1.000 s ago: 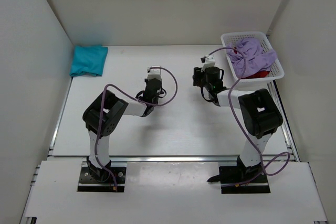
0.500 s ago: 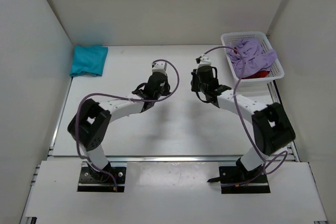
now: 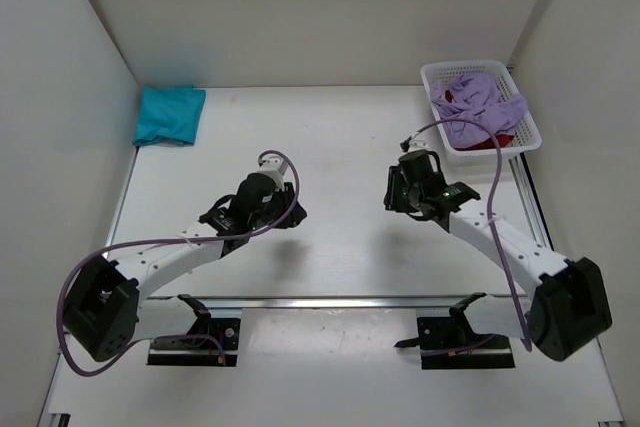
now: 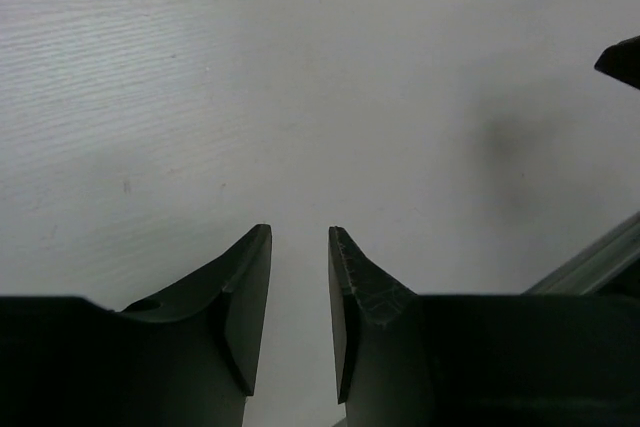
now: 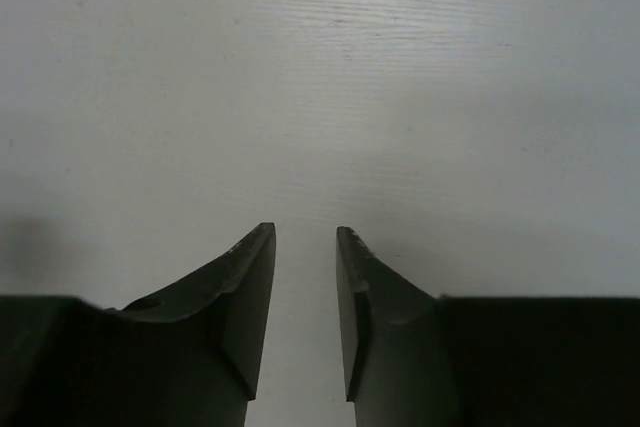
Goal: Fold and stack the t-shirts
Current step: Grab crumpled tshirt from bin with the right arm
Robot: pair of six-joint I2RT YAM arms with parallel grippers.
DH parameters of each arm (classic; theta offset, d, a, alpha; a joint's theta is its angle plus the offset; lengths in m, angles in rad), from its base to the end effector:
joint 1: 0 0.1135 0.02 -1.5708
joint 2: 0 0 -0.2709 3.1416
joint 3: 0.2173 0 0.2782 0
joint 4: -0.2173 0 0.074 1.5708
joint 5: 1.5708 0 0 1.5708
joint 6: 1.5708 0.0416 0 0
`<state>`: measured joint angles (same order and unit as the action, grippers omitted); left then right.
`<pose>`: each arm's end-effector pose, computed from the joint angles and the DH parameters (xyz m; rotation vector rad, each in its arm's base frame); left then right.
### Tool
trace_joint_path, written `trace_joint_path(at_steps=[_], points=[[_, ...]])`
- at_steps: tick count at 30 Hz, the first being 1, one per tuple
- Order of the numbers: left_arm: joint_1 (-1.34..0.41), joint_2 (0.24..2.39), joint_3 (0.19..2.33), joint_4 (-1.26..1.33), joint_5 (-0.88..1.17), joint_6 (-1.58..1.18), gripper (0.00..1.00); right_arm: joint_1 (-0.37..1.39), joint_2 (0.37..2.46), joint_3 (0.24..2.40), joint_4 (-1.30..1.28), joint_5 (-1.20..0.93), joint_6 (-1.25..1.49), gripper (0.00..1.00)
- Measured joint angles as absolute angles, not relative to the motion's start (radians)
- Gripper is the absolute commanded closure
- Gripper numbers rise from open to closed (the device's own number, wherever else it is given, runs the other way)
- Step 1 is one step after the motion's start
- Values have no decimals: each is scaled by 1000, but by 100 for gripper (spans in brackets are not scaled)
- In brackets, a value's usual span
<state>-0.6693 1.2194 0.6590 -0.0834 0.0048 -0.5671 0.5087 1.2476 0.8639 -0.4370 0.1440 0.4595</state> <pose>0.2204 -0.1746 0.2049 0.1204 2.2994 -0.6715 0.2534 0.1345 0.2400 0.0091 2.3997 0.2864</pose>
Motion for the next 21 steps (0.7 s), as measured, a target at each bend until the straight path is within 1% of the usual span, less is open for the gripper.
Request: trace_joint_path(at_steps=[1,2,4,6,8,10,12,14,19,21], points=[[-676,1211,659,-88,13,-568,58,494,1216,857,-448,131,450,65],[-680,1201,659,-91,24,-569,58,463,1182,857,-456,111,444,64],[-685,1172,653,-80,44,-574,59,358,1125,871,-459,86,420,64],[-683,1133,633,-44,65,-579,61,232,1114,915,-463,76,397,67],[-683,1111,614,-7,90,-584,62,116,1142,971,-458,71,381,63],[-685,1115,604,22,117,-588,63,16,1207,1042,-457,66,365,57],[-698,1130,597,39,126,-588,63,-44,1296,1116,-452,83,351,47],[-716,1139,585,54,130,-589,62,-67,1384,1168,-433,96,333,43],[-721,1139,533,90,152,-604,61,-113,1589,1271,-420,77,315,41],[-720,1139,531,93,152,-605,61,-126,1663,1319,-420,80,311,44]])
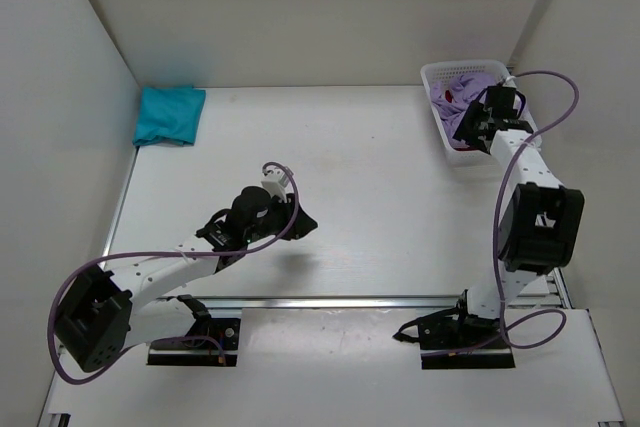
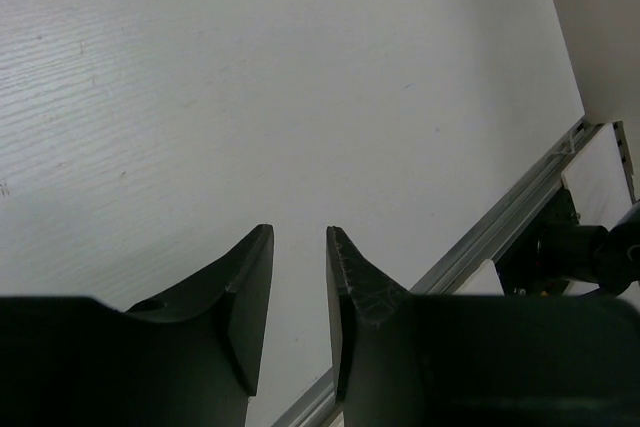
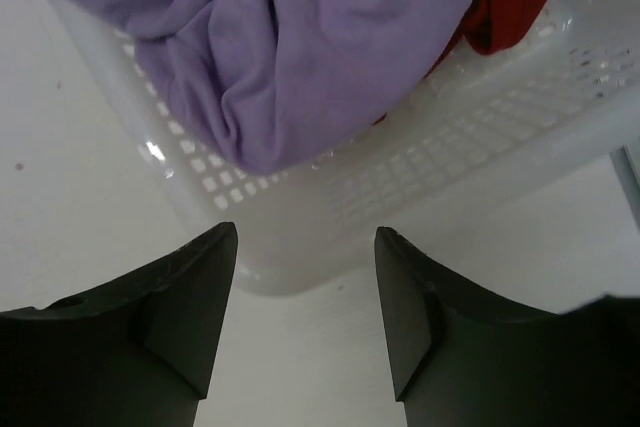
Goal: Fold and stack the t-shirts
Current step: Grab crumpled tshirt from bin with the right arm
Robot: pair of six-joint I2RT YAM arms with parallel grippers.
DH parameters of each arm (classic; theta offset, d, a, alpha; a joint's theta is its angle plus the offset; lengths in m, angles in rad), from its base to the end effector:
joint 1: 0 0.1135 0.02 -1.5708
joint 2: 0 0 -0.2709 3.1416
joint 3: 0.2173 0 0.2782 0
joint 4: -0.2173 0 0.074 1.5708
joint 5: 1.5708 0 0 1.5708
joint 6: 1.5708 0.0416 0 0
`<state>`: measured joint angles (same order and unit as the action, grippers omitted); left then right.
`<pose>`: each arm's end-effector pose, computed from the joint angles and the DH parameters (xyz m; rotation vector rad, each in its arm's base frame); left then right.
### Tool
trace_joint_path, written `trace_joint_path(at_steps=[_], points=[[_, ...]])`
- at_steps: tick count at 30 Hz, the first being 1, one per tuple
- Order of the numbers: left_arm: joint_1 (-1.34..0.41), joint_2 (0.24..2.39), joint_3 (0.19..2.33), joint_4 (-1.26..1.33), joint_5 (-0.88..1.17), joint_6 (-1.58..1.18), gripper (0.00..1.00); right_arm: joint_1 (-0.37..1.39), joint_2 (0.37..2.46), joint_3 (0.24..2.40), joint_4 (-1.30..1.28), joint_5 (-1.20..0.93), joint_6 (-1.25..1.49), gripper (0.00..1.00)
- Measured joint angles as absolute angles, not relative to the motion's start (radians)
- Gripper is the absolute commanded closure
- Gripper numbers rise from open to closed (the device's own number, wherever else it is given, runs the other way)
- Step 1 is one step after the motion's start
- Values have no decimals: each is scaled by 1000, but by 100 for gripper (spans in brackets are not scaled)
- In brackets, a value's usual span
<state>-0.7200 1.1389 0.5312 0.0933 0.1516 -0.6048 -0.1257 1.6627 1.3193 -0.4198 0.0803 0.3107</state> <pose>0.1944 -0.1789 0.1970 0.2265 2.2150 -0.9315 0.4007 -0.0540 0.2685 0.5436 2.2666 -0.0013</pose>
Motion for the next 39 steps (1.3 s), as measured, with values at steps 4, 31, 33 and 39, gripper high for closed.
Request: trace_joint_path(at_steps=[4,31,33,39], points=[[-720,1139,531,116,159,-611,61,-139,1773,1401,-413,95,307,51],[-682,1127,519,131,146,-628,62,-123,1901,1695,-535,96,299,100],[-677,1127,519,131,146,-630,62,-81,1859,1802,-563,113,283,100],[-628,1125,518,126,146,-648,61,214,1745,2232,-574,117,204,100]])
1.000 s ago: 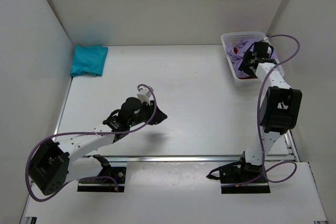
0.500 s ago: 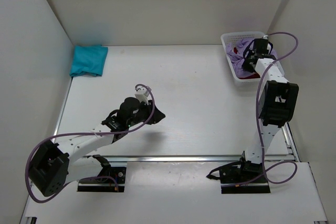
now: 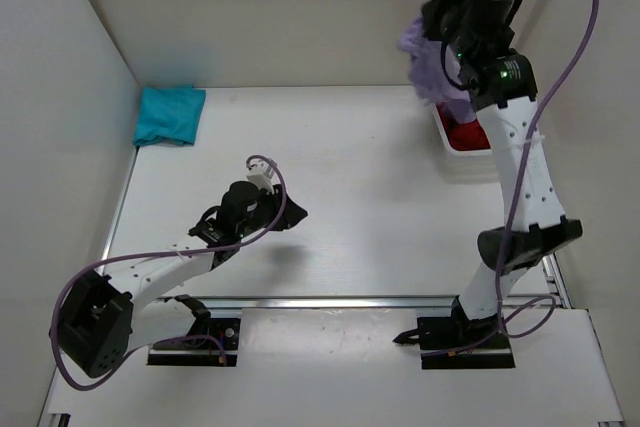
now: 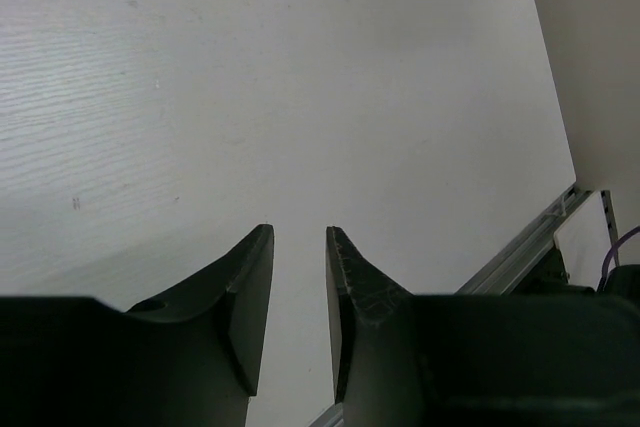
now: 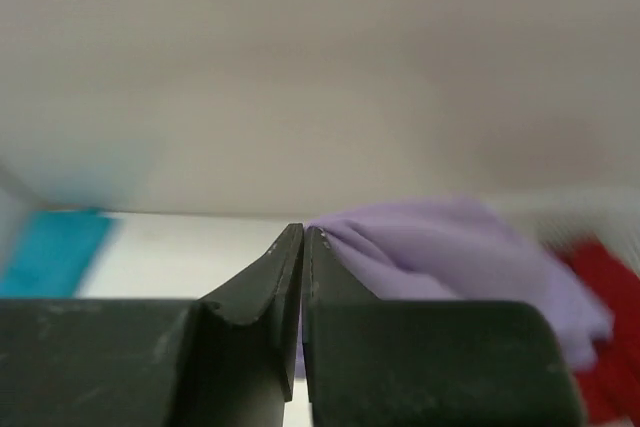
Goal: Fold and stack the t-shirts
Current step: Move the tshirt to the center of the board
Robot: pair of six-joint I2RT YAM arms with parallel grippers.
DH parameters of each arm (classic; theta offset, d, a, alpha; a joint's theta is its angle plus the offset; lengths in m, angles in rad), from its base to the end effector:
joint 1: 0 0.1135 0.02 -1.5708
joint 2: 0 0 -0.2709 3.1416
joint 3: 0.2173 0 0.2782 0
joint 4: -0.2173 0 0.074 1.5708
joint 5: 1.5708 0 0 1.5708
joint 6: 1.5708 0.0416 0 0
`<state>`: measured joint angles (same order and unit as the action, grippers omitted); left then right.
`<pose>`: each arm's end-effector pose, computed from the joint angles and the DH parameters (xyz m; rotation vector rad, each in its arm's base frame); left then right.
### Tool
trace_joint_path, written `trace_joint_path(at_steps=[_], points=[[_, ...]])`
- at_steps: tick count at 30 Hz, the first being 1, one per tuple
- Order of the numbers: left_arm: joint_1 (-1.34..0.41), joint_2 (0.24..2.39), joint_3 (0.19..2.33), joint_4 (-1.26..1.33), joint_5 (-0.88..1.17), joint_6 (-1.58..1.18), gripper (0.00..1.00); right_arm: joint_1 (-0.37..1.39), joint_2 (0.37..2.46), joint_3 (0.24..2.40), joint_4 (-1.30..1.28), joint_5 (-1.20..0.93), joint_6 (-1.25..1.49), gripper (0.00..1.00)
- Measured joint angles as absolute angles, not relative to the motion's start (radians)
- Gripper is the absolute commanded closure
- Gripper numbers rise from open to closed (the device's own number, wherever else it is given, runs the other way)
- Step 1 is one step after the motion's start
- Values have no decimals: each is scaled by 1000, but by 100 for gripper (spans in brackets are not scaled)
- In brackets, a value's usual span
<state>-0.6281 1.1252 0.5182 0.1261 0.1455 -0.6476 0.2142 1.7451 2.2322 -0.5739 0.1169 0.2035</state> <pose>0.2090 -0.1592 0.1990 0.0751 2.1804 -0.9144 0.3859 0.0790 0.5505 0.0801 1.6597 0.2204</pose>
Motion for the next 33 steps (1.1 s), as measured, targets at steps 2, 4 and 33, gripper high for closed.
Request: trace_joint_path(at_steps=[2,4,33], points=[[-606,1116,516,122,144,-655,61,353,1694,2297,-533,118,159,100],[-578,1102,511,116,144,-664,62,489,1637,2325,-484,98,115,100],[-274,1002,443,73,130,-771,60,153,1794,1548,-222,-237,362,41]])
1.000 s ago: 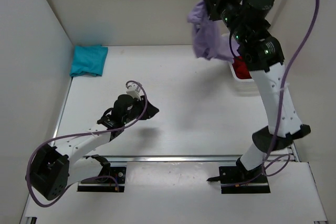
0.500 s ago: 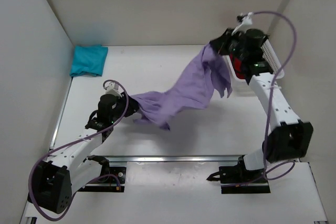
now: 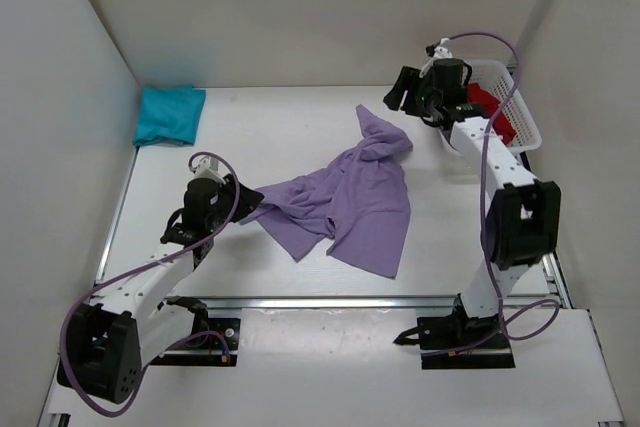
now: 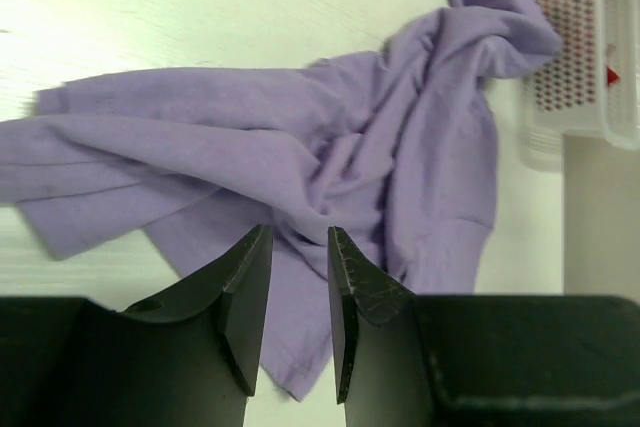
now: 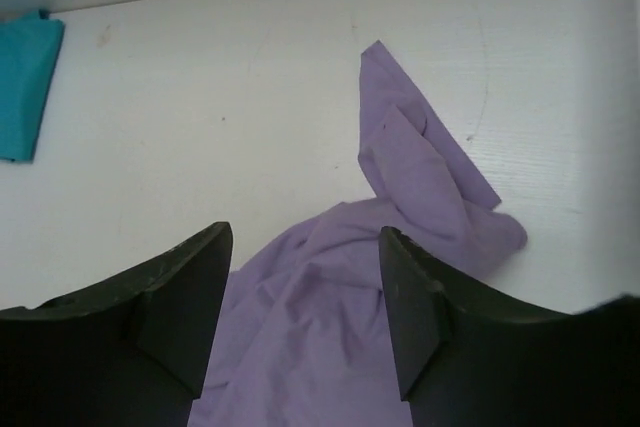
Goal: Fold and stack the t-shirts
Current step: Move the tshirt to the center of the board, then flatten out the tshirt
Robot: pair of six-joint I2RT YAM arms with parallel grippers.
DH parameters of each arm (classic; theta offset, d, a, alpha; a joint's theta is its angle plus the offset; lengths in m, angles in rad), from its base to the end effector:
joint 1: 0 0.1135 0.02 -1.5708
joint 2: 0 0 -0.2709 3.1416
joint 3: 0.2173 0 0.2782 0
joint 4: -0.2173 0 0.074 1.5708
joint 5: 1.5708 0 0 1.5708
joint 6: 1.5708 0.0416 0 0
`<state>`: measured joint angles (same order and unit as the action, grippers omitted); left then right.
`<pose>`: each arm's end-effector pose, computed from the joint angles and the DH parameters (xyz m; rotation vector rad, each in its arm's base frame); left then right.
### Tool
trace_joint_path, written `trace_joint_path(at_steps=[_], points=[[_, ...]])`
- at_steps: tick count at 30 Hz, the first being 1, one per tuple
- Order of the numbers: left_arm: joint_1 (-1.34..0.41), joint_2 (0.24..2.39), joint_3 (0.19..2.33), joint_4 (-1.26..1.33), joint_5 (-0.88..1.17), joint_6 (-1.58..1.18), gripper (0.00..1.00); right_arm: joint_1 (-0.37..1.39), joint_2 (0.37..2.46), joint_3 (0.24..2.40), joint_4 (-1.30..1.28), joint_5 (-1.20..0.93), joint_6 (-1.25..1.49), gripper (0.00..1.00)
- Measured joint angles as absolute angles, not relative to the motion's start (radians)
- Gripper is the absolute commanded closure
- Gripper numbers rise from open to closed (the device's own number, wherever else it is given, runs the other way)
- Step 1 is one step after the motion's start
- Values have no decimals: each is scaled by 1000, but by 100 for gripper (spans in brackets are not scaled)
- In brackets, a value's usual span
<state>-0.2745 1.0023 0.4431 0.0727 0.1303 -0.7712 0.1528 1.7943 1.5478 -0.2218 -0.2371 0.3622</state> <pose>0.2277 -0.0698 0.1946 -0.4454 2.0992 -0.7662 0.4534 0.0797 0.3179 0.0655 2.0707 0.5615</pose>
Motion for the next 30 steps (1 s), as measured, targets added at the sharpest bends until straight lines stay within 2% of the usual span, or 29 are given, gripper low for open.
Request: trace_joint_path(at_steps=[2,5,6,7,9,11,12,15,17,22,30], points=[[-265,1002,442,59,110,-768,60,183,1704,1476,-206,-176,360,45],[-237,1002,425,53,69,-769,56,257,1460,1194,-157,-115,390,73],[-226,1002,416,53,61,-772,54,287,1376,1089,-142,-98,405,85],[-209,1002,403,54,56,-778,52,323,1310,999,-127,-83,422,93],[-168,1003,379,55,46,-797,50,396,1217,842,-123,-59,452,100],[-123,1006,358,60,45,-817,47,467,1176,724,-149,-28,482,100],[-102,1007,348,65,44,-826,47,498,1164,671,-169,-3,500,97],[-44,1015,323,74,40,-847,44,572,1100,555,-273,64,559,74],[-22,1034,318,82,38,-856,43,588,1011,487,-330,89,597,65],[-17,1132,327,99,29,-867,41,534,881,366,-369,100,649,58],[-11,1175,332,114,21,-919,42,477,827,313,-359,68,652,58]])
